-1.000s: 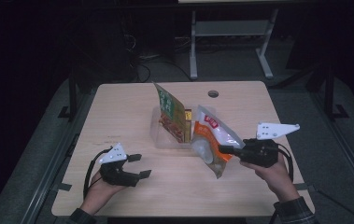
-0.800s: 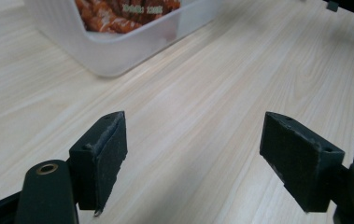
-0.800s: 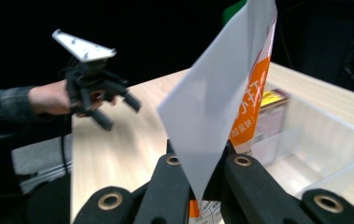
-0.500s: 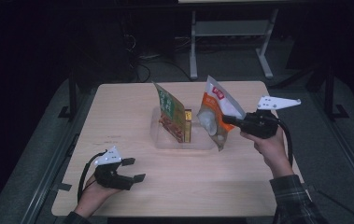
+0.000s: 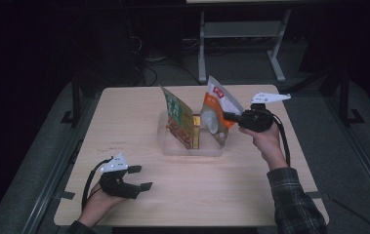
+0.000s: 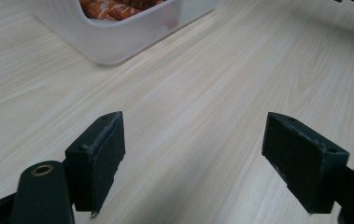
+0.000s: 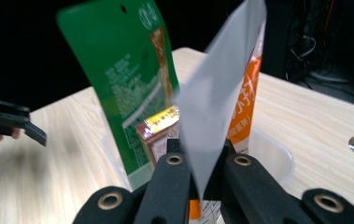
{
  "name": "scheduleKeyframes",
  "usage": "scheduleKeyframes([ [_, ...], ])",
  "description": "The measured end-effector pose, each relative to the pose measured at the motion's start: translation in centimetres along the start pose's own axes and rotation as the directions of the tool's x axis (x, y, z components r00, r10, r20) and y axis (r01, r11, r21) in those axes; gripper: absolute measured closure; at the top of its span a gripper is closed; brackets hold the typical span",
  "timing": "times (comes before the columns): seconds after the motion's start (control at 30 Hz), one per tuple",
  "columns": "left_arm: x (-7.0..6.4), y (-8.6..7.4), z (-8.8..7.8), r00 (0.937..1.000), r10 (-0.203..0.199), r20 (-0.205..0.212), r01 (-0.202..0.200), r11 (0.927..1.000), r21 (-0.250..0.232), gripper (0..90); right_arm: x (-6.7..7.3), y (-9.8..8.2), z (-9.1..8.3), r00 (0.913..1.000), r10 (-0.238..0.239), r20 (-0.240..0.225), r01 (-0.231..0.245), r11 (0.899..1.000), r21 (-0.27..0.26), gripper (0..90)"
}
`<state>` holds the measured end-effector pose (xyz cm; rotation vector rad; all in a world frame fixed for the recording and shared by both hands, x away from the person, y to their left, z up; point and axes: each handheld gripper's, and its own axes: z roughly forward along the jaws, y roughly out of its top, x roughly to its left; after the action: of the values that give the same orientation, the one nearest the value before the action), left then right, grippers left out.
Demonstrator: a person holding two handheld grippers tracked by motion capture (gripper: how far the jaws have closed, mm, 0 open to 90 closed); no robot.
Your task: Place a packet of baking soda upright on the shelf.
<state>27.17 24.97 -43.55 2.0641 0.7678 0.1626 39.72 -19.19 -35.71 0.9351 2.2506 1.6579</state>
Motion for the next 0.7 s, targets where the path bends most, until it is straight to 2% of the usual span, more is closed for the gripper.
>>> scheduleKeyframes([
  [0.1, 0.0, 0.0, 0.0, 1.0, 0.0, 0.001, 0.0, 1.0, 0.0, 20.9, -0.3, -0.5, 0.6, 0.9999, 0.014, -0.002, -0.014, 1.0, 0.019, 90.0],
  [0.13, 0.0, 0.0, 0.0, 1.0, 0.002, 0.0, -0.002, 1.0, 0.001, 20.9, -0.4, -0.7, 0.9, 0.9999, 0.008, 0.007, -0.008, 0.999, 0.04, 90.0],
  [0.3, -0.1, 0.1, 0.1, 0.9999, 0.014, -0.003, -0.014, 0.9999, 0.007, 20.9, -0.5, -1.0, 1.2, 0.9999, 0.001, 0.016, -0.002, 0.998, 0.068, 90.0],
  [0.33, -0.1, 0.1, 0.1, 0.9998, 0.018, -0.003, -0.018, 0.9998, 0.006, 20.9, -0.4, -1.2, 1.6, 0.9992, -0.017, 0.037, 0.013, 0.994, 0.11, 89.9],
  [0.43, -0.2, 0.1, 0.2, 0.9999, 0.016, -0.001, -0.016, 0.9998, 0.007, 20.9, -0.4, -1.4, 1.8, 0.9995, -0.01, 0.029, 0.007, 0.994, 0.105, 89.6],
  [0.47, -0.2, 0.1, 0.2, 0.9999, 0.016, -0.001, -0.016, 0.9998, 0.008, 20.9, -0.3, -1.3, 1.8, 0.9992, -0.021, 0.033, 0.017, 0.994, 0.108, 88.5],
  [0.5, -0.2, 0.1, 0.2, 0.9998, 0.017, 0.0, -0.017, 0.9998, 0.008, 20.9, -0.1, -1.1, 1.6, 0.9987, -0.023, 0.046, 0.018, 0.995, 0.095, 77.1],
  [0.53, -0.2, 0.1, 0.2, 0.9998, 0.017, 0.0, -0.017, 0.9998, 0.008, 20.9, -0.1, -1.1, 1.6, 0.9987, -0.023, 0.046, 0.018, 0.995, 0.095, 77.1],
  [0.57, -0.2, 0.1, 0.2, 0.9998, 0.018, 0.0, -0.018, 0.9998, 0.008, 20.9, 0.0, -0.8, 1.2, 0.998, -0.019, 0.06, 0.014, 0.997, 0.081, 65.3],
  [0.6, -0.2, 0.1, 0.2, 0.9998, 0.018, 0.0, -0.018, 0.9998, 0.008, 20.9, 0.0, -0.8, 1.2, 0.998, -0.019, 0.06, 0.014, 0.997, 0.081, 65.3],
  [0.67, -0.2, 0.1, 0.2, 0.9998, 0.02, 0.001, -0.02, 0.9998, 0.01, 20.9, 0.3, -0.6, 0.8, 0.9953, -0.033, 0.091, 0.025, 0.996, 0.09, 53.9],
  [0.7, -0.2, 0.1, 0.2, 0.9998, 0.02, 0.001, -0.02, 0.9998, 0.009, 20.9, 0.4, -0.6, 0.5, 0.9929, -0.033, 0.114, 0.021, 0.995, 0.102, 41.9],
])
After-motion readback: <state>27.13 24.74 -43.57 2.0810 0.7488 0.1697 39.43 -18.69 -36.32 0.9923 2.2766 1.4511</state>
